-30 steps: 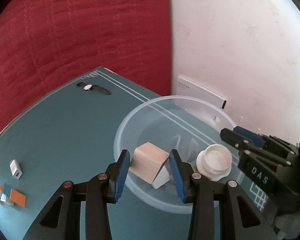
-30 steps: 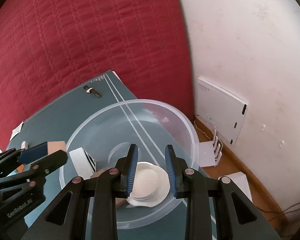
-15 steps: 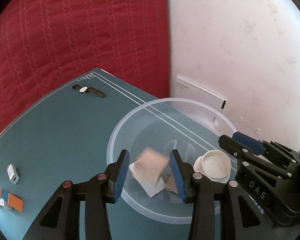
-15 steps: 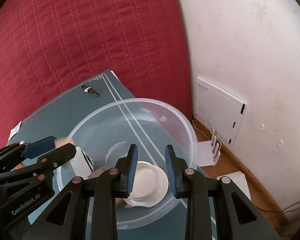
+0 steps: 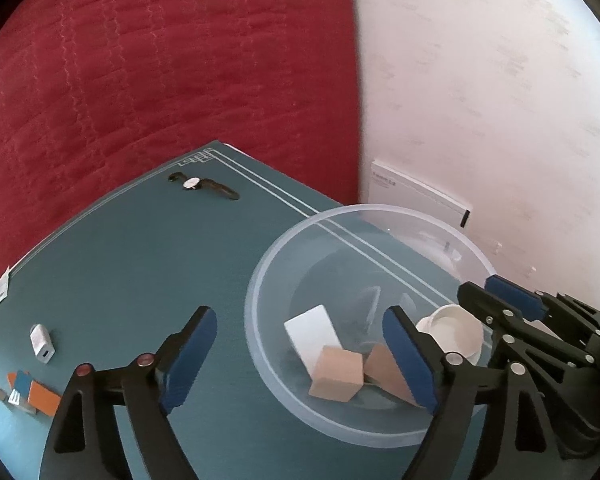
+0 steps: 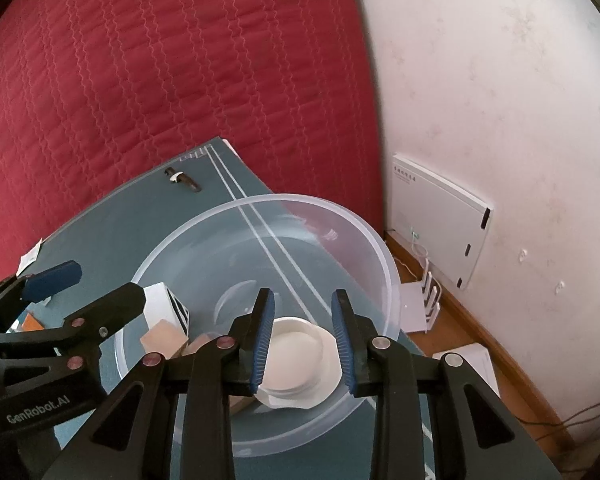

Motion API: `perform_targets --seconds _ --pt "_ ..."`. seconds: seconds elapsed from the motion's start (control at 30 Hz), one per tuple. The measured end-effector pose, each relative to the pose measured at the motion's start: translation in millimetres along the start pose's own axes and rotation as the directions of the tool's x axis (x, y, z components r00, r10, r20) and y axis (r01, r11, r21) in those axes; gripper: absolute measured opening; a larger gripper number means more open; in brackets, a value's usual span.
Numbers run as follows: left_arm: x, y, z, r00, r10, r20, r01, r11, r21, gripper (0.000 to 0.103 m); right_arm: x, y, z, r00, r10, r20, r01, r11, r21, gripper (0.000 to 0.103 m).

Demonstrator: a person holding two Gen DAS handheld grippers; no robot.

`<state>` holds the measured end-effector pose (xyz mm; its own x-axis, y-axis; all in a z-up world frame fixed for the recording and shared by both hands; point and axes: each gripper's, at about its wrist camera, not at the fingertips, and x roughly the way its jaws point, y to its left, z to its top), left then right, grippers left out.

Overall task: Organize rigid objects
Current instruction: 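Lower the wooden cube into the clear basin and open the left gripper, then move both open grippers away from the basin back over the table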

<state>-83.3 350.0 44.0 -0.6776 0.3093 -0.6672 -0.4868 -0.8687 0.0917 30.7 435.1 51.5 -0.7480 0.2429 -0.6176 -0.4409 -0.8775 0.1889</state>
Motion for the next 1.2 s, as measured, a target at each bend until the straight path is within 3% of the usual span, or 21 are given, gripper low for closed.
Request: perform_targets --seconds 0.33,0.67,0.9,1.2 --pt "-1 21 -3 0.998 0.057 0.001 -0.057 0.998 -0.026 0.101 -1 5 -6 1.000 -0.004 -0.006 0.004 1.000 -0.012 0.038" --pt "-9 55 -10 0.996 0.087 0.003 -0.087 0.993 -0.081 0.102 -9 25 -10 1.000 -0.012 0.018 0.012 0.999 -0.045 0.039" --pt "-20 92 -17 0.990 0.142 0.003 -0.140 0.979 -0.146 0.102 -11 57 -9 0.999 0.027 0.032 -0.024 0.997 -0.074 0.042" --pt "-39 147 -31 0.967 0.254 0.005 -0.247 0.943 -0.224 0.102 -7 115 -10 0.994 0.110 0.015 -0.107 0.983 -0.150 0.043"
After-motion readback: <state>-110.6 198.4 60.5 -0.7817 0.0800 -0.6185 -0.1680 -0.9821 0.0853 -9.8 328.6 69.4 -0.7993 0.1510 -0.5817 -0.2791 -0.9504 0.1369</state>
